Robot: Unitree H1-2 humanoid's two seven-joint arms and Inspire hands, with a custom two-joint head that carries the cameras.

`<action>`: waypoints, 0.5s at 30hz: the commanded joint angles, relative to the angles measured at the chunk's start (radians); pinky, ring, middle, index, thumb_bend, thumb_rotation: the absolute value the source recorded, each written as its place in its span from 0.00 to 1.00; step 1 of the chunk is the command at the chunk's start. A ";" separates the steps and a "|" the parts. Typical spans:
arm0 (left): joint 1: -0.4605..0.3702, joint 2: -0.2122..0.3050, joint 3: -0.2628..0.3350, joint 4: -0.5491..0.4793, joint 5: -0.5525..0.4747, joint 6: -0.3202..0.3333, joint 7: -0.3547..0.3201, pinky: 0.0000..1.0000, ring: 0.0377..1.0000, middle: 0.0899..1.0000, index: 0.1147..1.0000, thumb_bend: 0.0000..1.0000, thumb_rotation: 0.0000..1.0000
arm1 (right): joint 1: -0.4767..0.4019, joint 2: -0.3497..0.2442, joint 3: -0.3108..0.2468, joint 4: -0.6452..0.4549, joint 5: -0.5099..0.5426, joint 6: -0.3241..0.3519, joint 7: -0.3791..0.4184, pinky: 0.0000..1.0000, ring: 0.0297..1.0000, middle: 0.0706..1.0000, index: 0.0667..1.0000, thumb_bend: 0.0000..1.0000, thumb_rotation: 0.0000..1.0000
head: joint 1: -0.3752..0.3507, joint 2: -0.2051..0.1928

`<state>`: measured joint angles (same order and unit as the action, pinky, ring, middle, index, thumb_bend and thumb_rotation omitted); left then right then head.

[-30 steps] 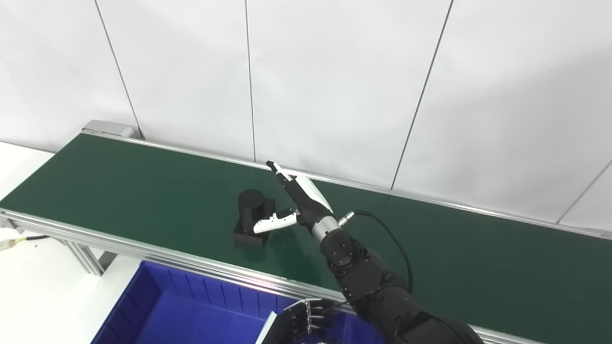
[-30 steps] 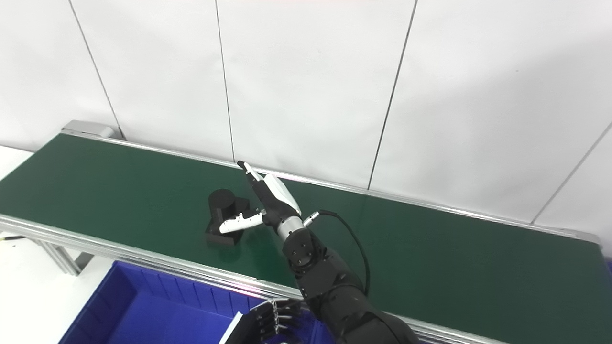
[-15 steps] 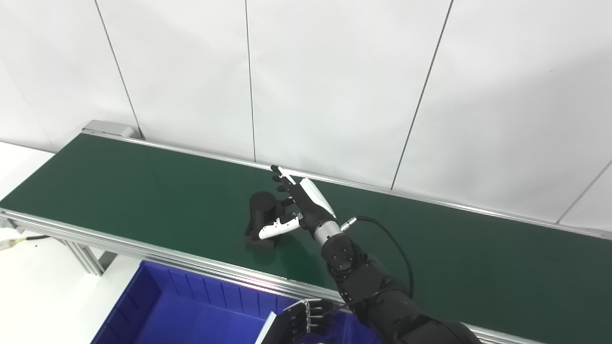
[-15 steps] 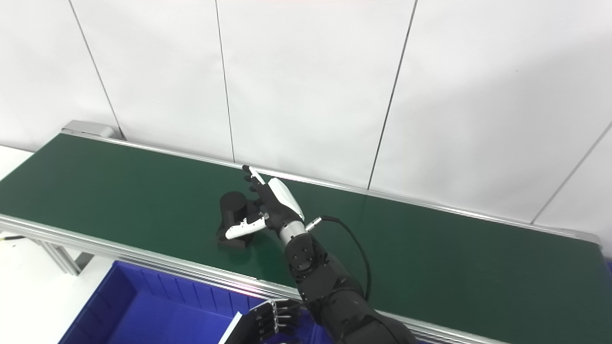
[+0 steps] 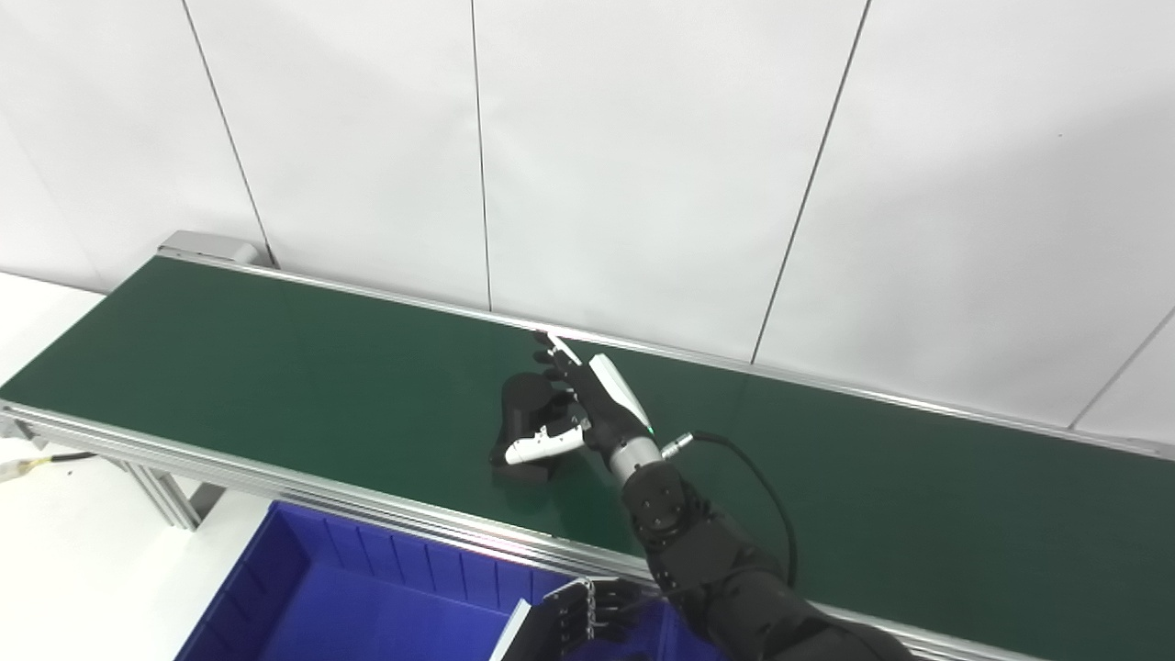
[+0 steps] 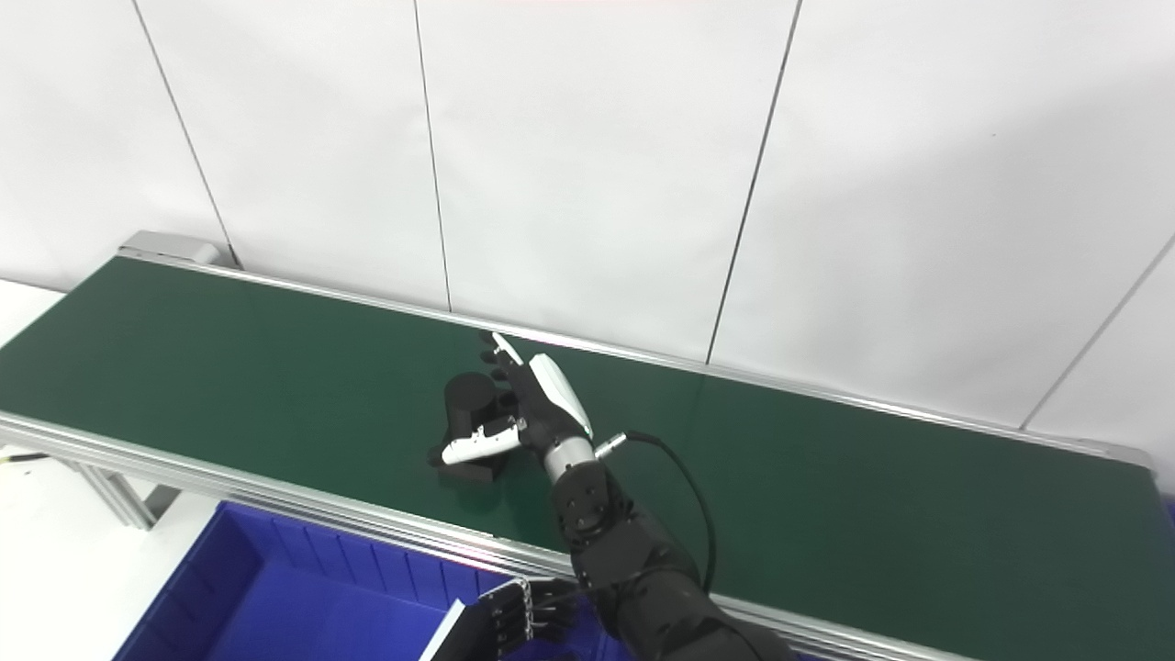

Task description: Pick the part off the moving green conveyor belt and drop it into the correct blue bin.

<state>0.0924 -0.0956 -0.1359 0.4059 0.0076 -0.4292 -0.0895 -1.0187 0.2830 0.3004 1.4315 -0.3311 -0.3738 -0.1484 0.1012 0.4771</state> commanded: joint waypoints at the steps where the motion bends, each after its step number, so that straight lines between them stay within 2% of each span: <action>1: 0.000 -0.002 -0.009 -0.024 0.011 -0.041 0.013 0.64 0.65 0.64 0.63 0.56 0.00 | -0.036 0.021 0.004 -0.010 -0.002 0.005 -0.015 0.77 0.90 0.91 0.96 0.81 0.00 | 0.000 0.000; 8: 0.003 -0.013 0.009 -0.024 -0.015 -0.041 0.005 0.65 0.65 0.66 0.65 0.56 0.00 | -0.030 0.021 0.006 -0.009 -0.003 -0.010 -0.021 0.77 0.90 0.91 0.91 0.80 0.00 | 0.005 0.000; 15: 0.008 -0.013 0.002 -0.028 -0.001 -0.041 0.015 0.64 0.65 0.67 0.66 0.55 0.00 | -0.018 0.022 0.017 -0.009 -0.017 -0.023 -0.087 0.64 0.75 0.77 0.72 0.78 0.00 | 0.003 0.004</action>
<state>0.0982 -0.0961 -0.1285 0.4041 0.0031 -0.4292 -0.0831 -1.0134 0.2819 0.3130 1.4317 -0.3436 -0.3740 -0.2066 0.1043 0.4786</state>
